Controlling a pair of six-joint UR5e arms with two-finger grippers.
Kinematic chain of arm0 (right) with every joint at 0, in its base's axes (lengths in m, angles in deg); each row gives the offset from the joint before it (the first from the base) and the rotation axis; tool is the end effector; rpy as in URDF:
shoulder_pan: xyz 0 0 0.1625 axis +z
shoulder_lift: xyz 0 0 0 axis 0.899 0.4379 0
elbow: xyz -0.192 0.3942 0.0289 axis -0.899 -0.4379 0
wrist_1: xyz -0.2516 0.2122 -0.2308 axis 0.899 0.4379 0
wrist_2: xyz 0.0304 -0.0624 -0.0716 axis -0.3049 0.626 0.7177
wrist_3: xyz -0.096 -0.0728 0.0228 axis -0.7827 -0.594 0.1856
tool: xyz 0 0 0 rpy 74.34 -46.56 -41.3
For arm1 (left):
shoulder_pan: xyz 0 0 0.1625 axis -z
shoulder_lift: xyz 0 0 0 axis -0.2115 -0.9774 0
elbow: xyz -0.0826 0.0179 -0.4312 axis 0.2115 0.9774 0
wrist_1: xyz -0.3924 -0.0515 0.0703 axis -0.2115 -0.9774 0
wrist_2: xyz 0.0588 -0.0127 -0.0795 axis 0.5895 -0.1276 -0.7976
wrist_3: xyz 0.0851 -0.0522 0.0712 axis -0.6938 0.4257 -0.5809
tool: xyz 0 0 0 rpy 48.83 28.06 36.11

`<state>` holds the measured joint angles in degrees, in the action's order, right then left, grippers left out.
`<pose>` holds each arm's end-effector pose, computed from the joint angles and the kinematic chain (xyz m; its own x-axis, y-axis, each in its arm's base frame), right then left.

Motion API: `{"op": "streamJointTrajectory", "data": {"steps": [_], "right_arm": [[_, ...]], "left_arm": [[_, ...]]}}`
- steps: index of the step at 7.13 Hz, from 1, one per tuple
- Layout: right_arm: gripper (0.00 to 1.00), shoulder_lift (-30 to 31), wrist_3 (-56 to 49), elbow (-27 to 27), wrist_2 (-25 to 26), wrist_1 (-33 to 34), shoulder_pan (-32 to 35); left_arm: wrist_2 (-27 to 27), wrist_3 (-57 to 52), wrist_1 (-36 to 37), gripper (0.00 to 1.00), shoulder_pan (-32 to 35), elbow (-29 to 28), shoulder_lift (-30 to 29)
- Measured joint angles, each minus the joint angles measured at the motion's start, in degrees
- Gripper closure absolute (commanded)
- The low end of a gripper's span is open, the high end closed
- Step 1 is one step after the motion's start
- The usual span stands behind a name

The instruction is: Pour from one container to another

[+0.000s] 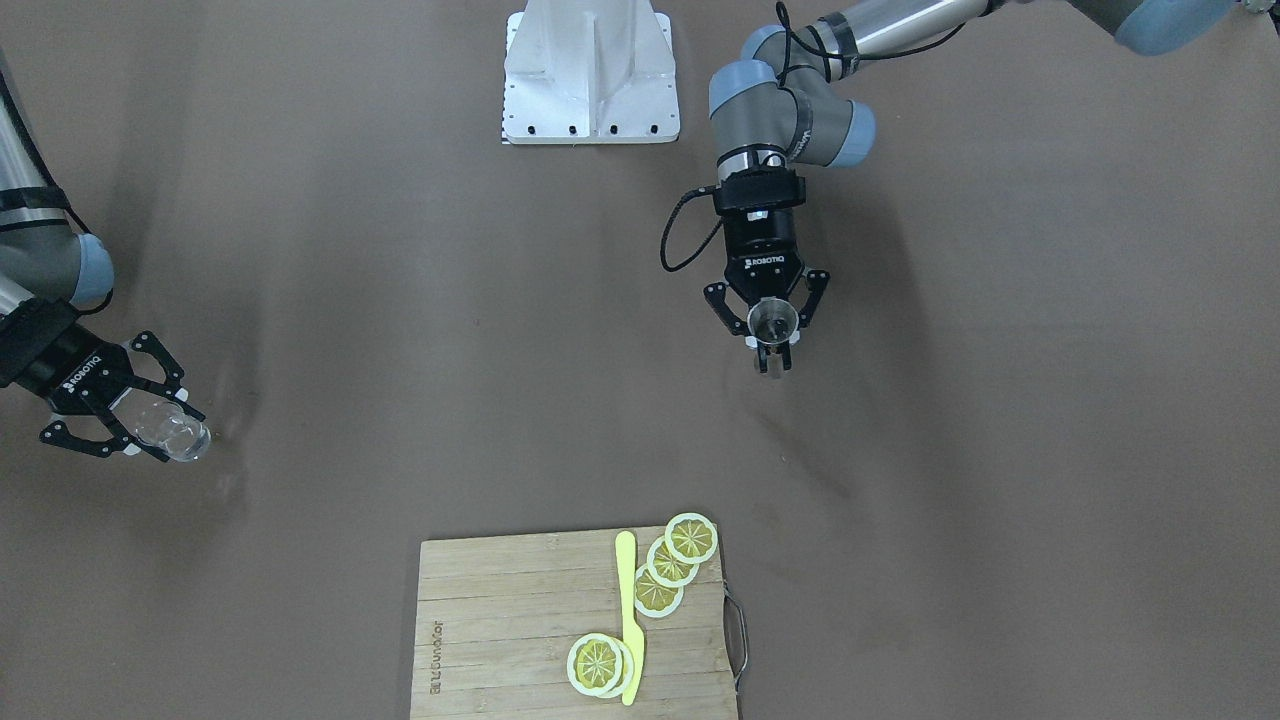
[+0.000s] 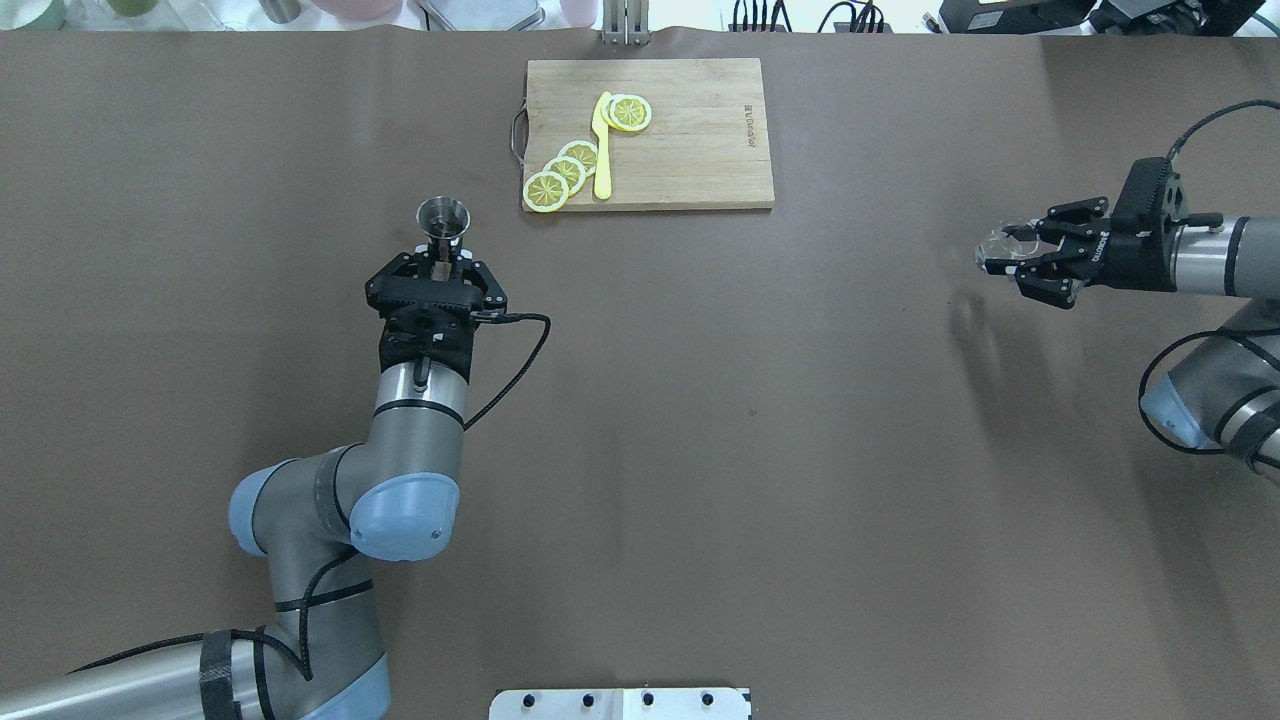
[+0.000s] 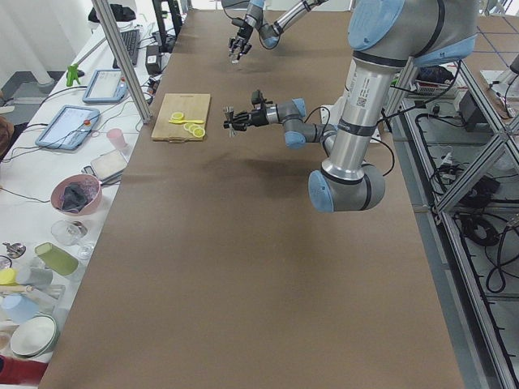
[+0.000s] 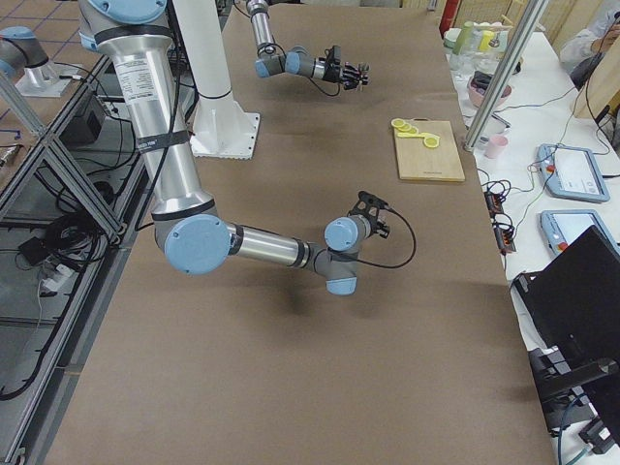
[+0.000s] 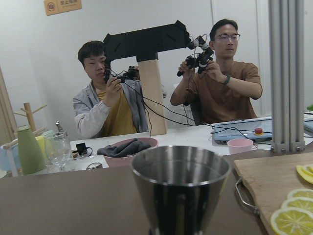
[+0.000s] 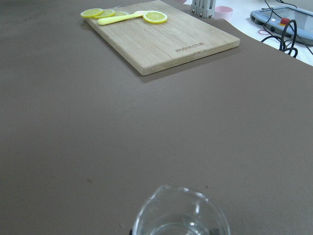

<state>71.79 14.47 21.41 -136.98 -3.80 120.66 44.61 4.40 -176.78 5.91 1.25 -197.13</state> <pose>-0.2657 -0.5291 0.5776 0.4090 -0.8440 0.3469 -0.1163 0.3289 0.9372 0.5270 -0.4247 0.2957 0.8529 0.0481 -0.5199 0.4944 0.2454 0.8338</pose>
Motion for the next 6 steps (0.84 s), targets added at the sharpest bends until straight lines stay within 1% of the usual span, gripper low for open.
{"op": "streamJointTrajectory", "data": {"steps": [1,2,3,5,6], "right_arm": [[1.0,-0.2,-0.2,3.8,-0.2,4.4,0.1],[1.0,-0.4,-1.2,7.7,-1.0,9.3,0.3],[1.0,-0.4,-3.9,11.2,-2.7,14.6,0.6],[1.0,-0.4,-13.7,17.2,-7.1,24.8,1.7],[1.0,-0.3,-20.3,20.3,-8.8,30.4,2.2]], "left_arm": [[-3.1,-5.9,-2.0,1.0,-0.1,0.0,-2.3],[-7.3,-8.3,-2.8,1.0,-0.2,0.0,-4.1],[-10.2,-8.9,-3.1,1.0,-0.4,-0.3,-5.4],[-13.8,-9.2,-4.1,1.0,-2.1,-0.7,-7.7],[-16.7,-9.3,-5.0,1.0,-2.8,-0.7,-8.6]]}}
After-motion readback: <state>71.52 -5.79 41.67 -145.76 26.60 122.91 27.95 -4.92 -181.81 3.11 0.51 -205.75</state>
